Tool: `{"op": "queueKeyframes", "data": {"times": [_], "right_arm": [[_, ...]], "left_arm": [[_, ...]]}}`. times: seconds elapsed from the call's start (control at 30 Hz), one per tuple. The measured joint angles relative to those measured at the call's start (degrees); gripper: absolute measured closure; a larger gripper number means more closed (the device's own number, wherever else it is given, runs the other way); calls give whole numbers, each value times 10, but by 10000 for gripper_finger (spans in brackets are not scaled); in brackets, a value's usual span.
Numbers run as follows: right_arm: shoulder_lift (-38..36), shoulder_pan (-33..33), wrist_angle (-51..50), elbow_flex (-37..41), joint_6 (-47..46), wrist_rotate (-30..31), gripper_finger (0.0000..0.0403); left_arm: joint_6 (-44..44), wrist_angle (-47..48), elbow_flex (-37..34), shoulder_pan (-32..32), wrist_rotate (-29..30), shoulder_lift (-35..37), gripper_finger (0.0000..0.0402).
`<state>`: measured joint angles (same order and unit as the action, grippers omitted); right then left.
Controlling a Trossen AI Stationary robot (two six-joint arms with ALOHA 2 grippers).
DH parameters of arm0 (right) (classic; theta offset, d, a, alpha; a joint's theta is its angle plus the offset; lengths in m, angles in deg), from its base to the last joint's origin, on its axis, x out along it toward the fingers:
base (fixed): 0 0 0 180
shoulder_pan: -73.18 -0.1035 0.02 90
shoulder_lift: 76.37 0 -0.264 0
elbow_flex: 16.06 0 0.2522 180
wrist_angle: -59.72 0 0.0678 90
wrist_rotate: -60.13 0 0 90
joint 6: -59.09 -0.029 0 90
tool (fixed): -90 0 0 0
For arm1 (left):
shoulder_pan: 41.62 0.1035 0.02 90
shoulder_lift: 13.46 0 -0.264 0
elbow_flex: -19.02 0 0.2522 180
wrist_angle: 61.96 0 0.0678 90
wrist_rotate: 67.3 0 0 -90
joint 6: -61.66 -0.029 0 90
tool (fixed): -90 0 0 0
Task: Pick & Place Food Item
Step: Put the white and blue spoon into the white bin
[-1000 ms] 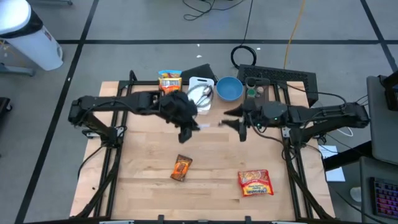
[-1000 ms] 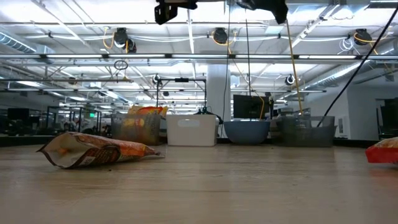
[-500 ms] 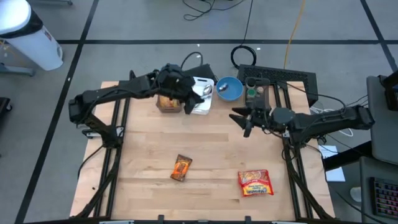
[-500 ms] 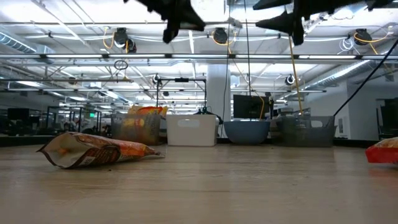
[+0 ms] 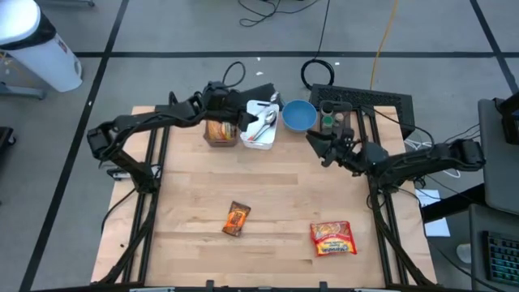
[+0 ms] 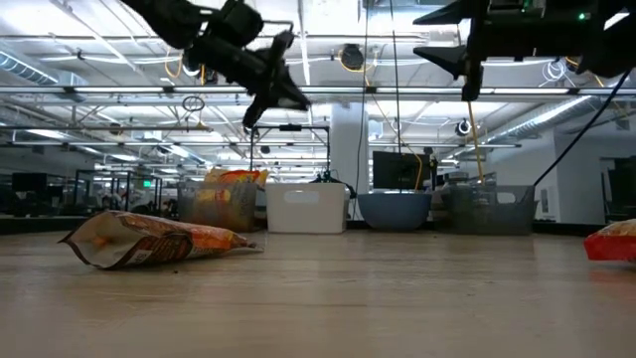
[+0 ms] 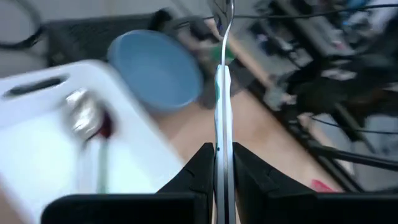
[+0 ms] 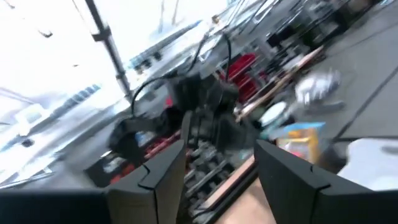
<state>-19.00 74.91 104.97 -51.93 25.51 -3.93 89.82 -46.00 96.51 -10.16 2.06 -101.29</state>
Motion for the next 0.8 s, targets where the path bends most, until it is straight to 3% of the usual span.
{"op": "queueKeyframes", "data": {"times": [0.37,0.8], "right_arm": [[54,25,-92,-86,119,43,220],[61,39,-126,-112,129,43,220]], "left_arm": [[3,23,-23,14,26,-61,365],[27,8,-12,-6,101,-93,365]]}}
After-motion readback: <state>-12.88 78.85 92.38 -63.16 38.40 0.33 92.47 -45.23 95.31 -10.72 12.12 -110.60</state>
